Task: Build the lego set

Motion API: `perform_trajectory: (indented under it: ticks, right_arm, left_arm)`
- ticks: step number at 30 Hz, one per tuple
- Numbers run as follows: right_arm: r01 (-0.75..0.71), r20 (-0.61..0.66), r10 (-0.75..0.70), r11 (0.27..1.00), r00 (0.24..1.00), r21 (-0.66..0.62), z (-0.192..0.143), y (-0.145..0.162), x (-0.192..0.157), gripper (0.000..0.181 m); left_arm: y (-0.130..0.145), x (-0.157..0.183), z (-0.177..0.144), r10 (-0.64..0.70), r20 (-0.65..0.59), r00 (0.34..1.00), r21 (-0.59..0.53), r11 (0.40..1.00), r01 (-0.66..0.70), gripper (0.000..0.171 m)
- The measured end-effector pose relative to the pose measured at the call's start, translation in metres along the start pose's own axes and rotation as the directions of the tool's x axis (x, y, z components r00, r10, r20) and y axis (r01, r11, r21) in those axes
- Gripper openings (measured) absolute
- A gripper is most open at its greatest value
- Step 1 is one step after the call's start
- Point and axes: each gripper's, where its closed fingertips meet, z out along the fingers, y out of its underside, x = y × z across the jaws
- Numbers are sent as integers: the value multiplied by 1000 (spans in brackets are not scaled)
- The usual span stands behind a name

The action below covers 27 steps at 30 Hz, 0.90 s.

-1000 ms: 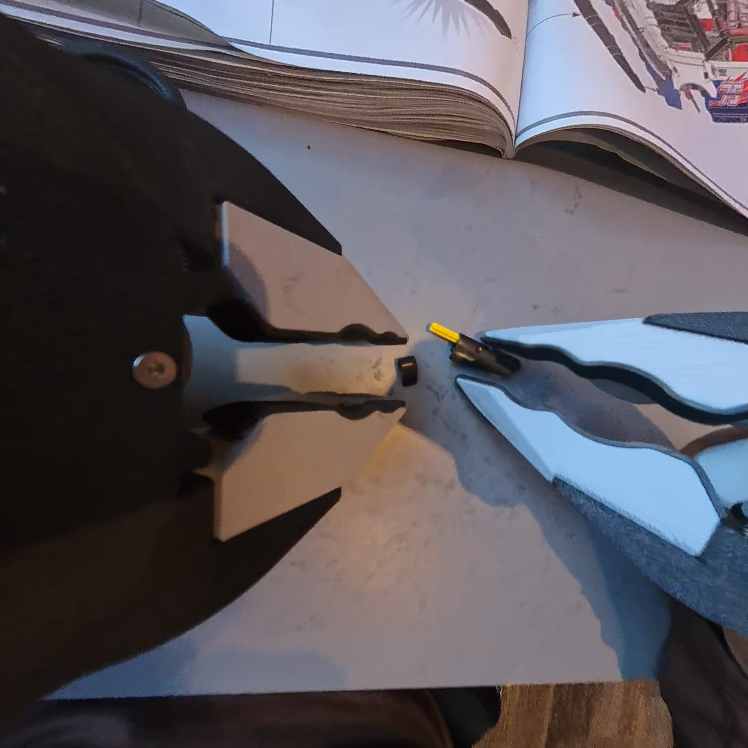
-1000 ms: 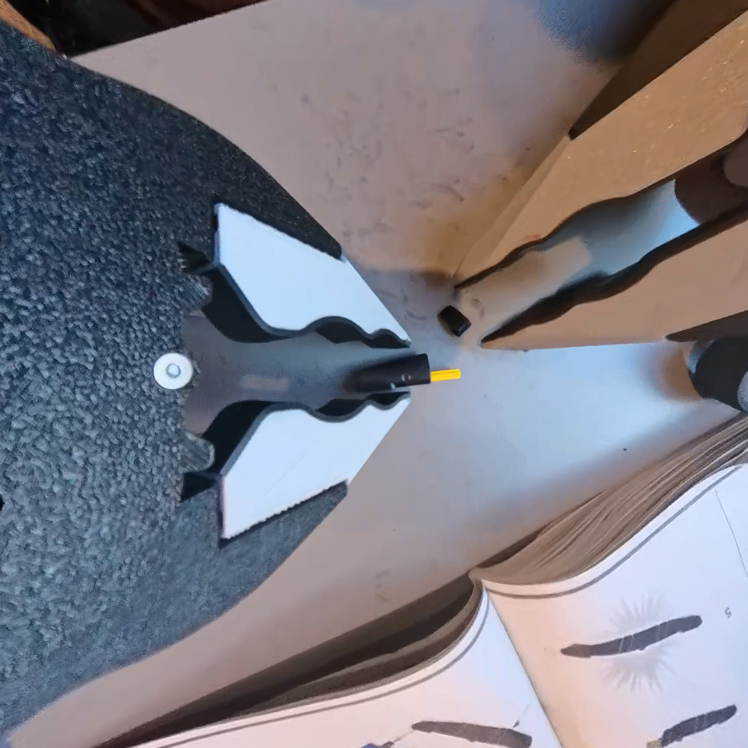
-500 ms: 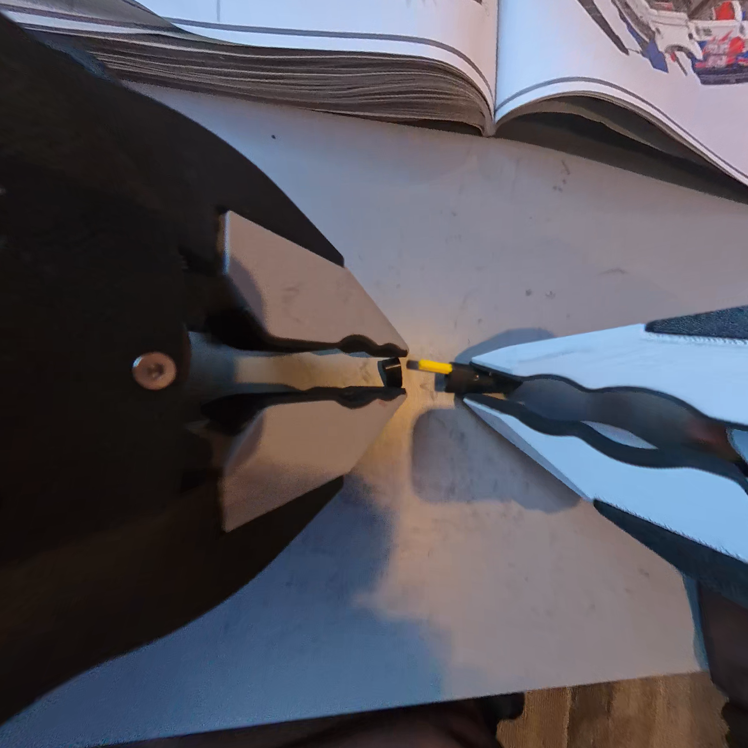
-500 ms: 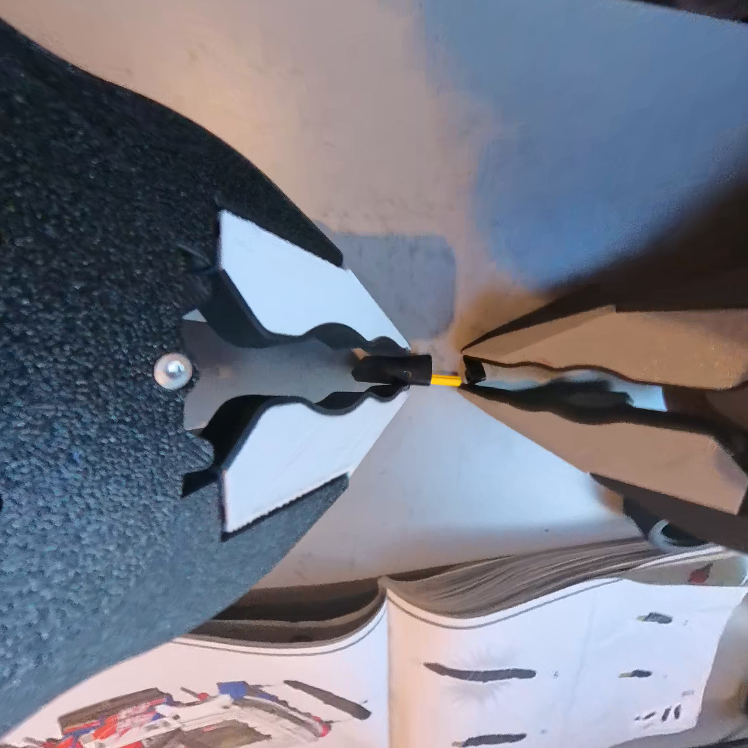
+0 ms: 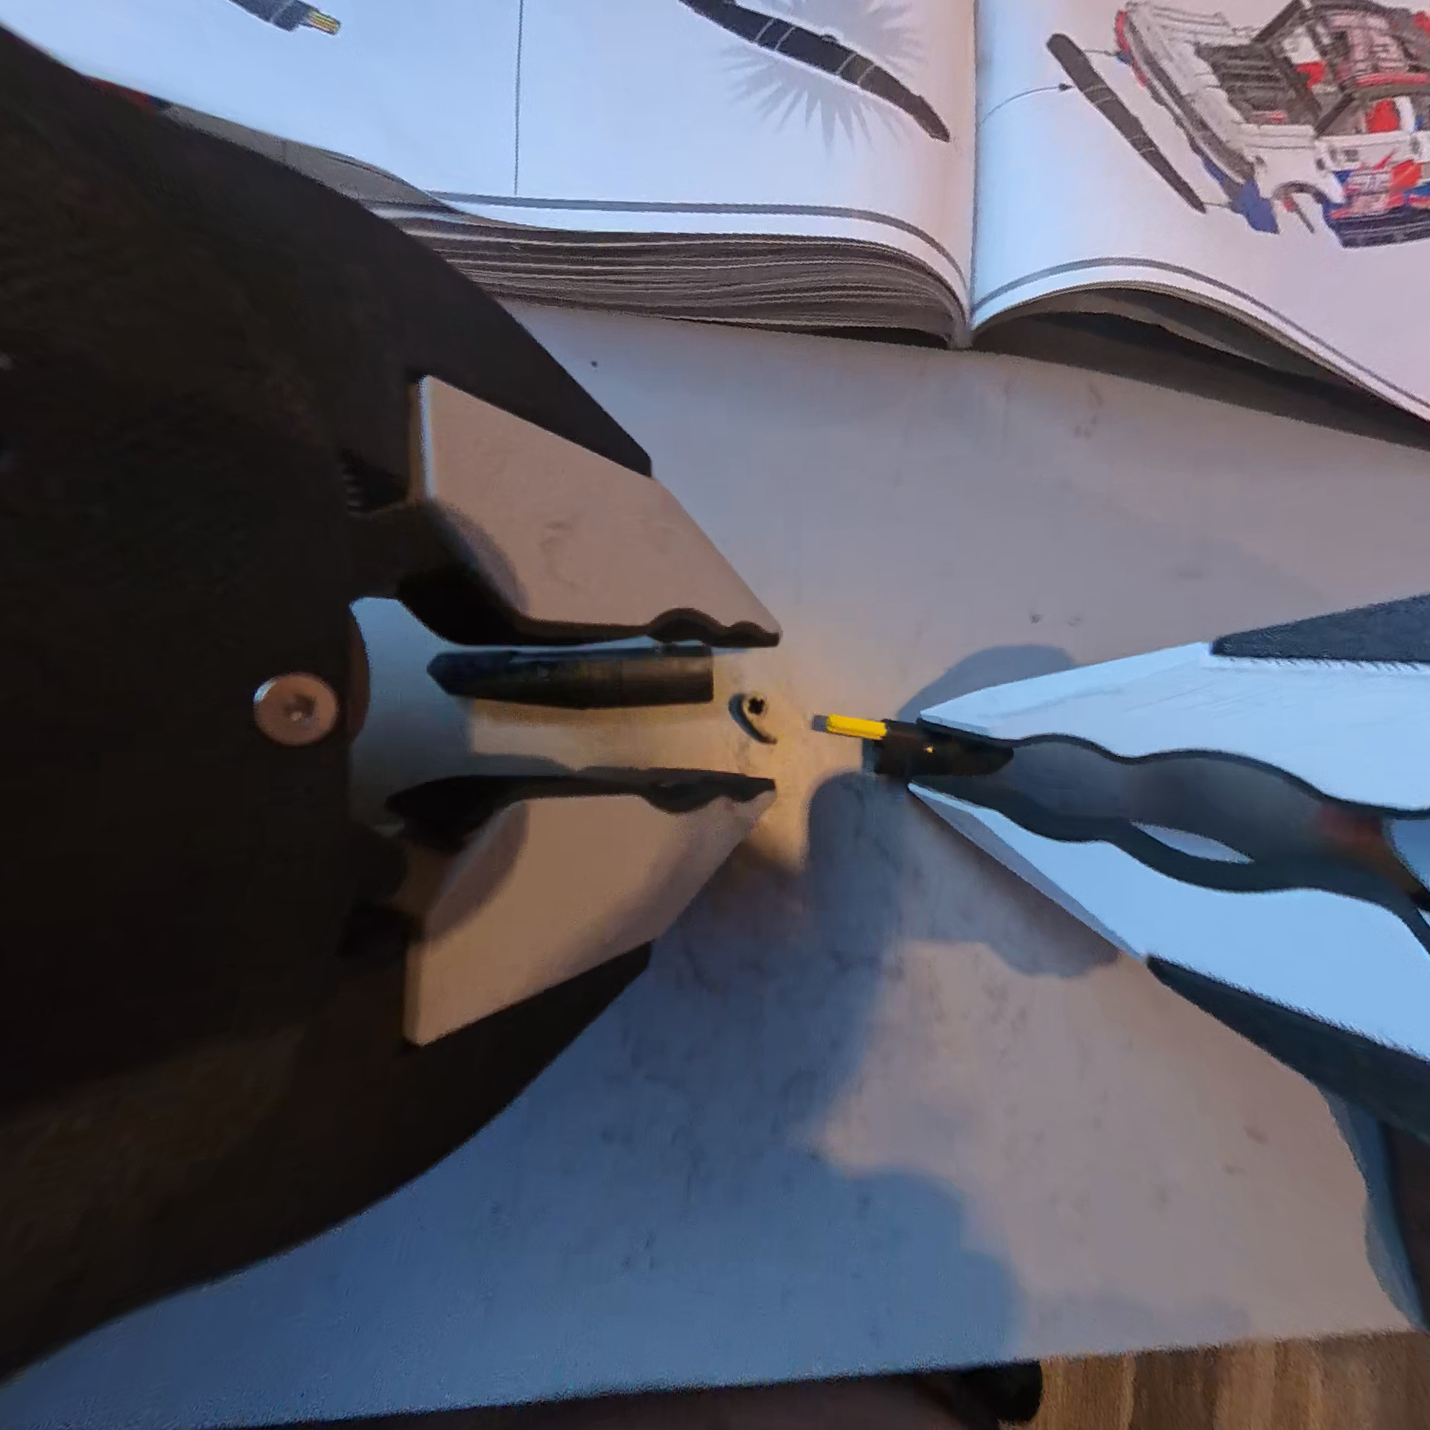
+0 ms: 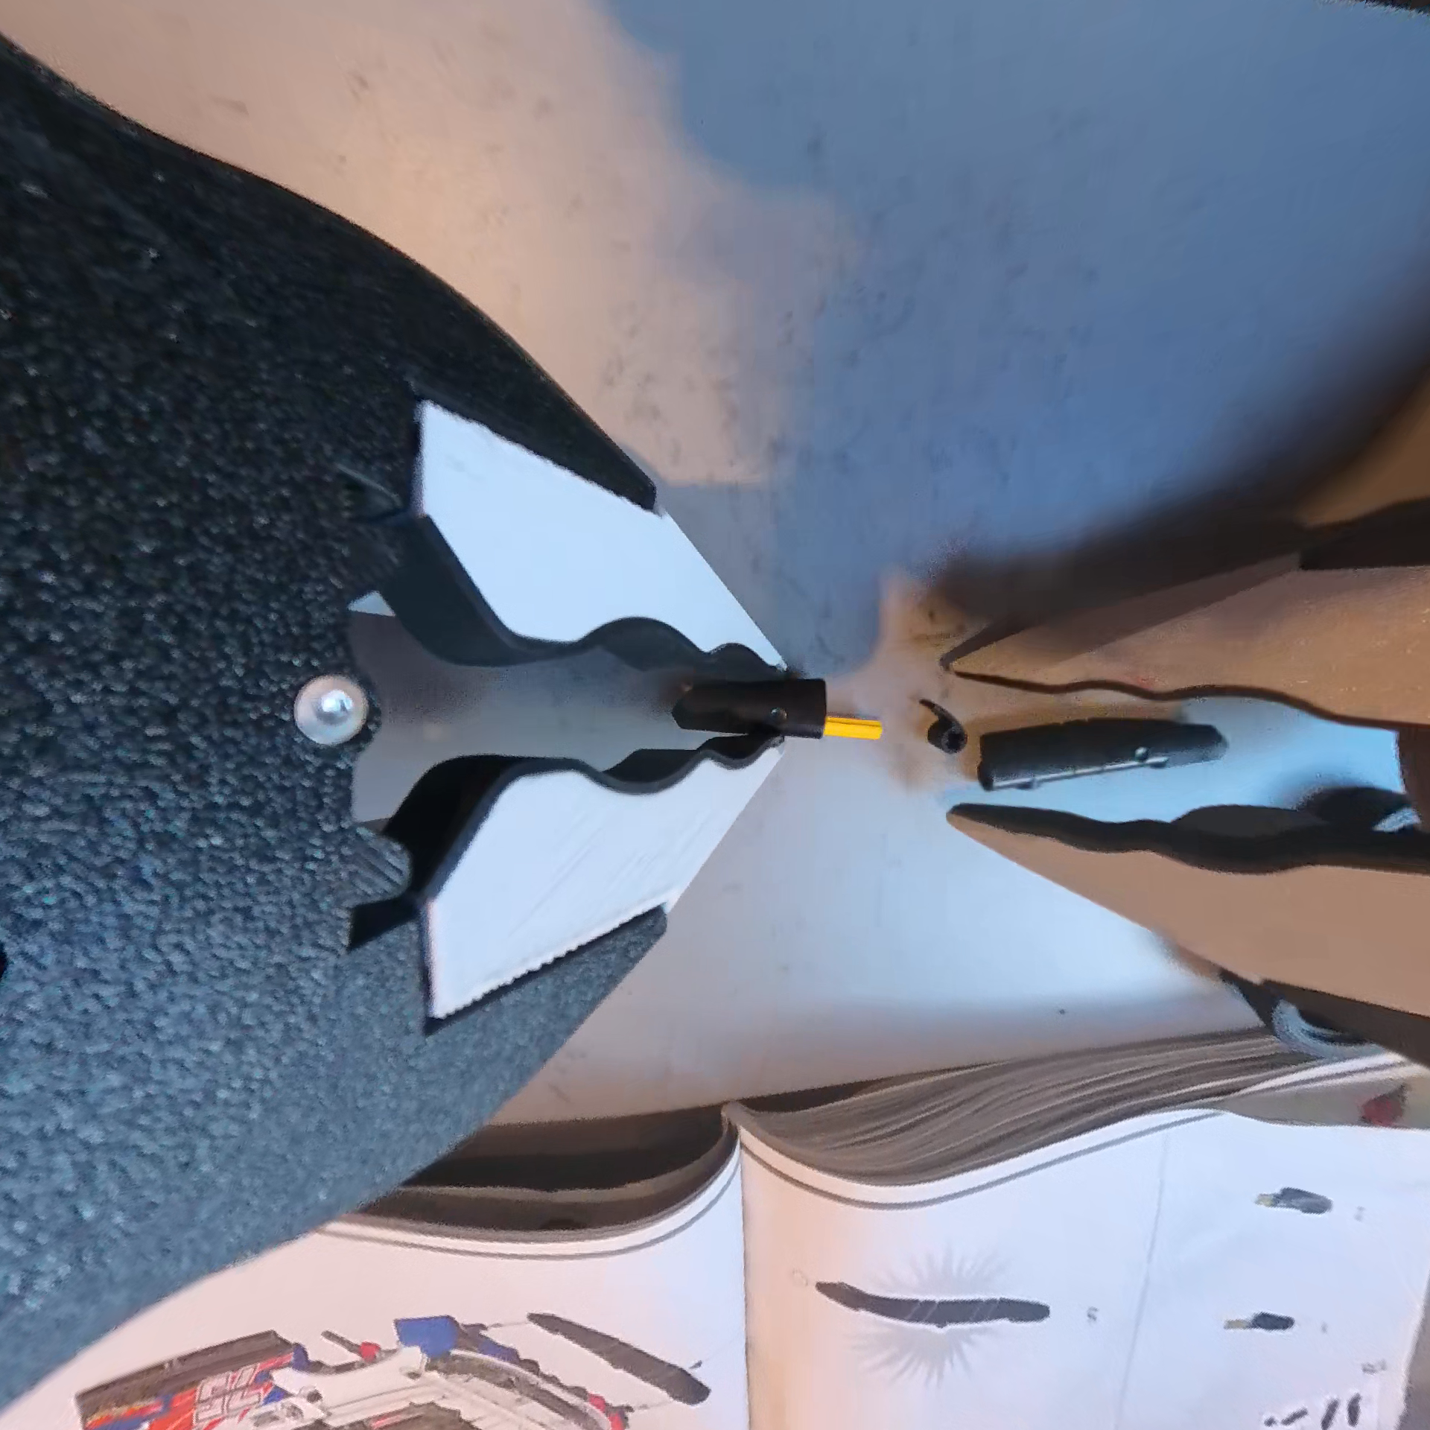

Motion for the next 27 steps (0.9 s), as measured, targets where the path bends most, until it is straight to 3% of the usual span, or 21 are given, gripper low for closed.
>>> perform_trajectory:
  ticks: [5,12,17,21,24,27]
  right_arm:
    - [1,-13,0,999,1000,43,-3,-7,0,12]
    - [-42,2,42,999,999,27,1,0,-1,13]
    - [-65,-7,66,997,998,41,-2,-1,1,22]
    - [-81,-59,87,991,994,103,-5,-20,10,20]
    - [-22,-99,35,991,994,134,-3,-34,9,17]
    - [107,-207,-88,991,974,79,1,-38,10,12]
  left_arm:
    - [12,2,0,-2,4,1000,-51,999,2,24]
    - [4,3,11,22,-53,998,-46,999,-25,7]
    - [1,4,13,34,-68,997,-34,999,-37,7]
    - [-2,0,11,73,-18,997,-7,997,-73,7]
    - [-3,2,7,98,2,995,7,995,-98,7]
    - [-12,5,-1,24,-53,998,81,997,-19,7]
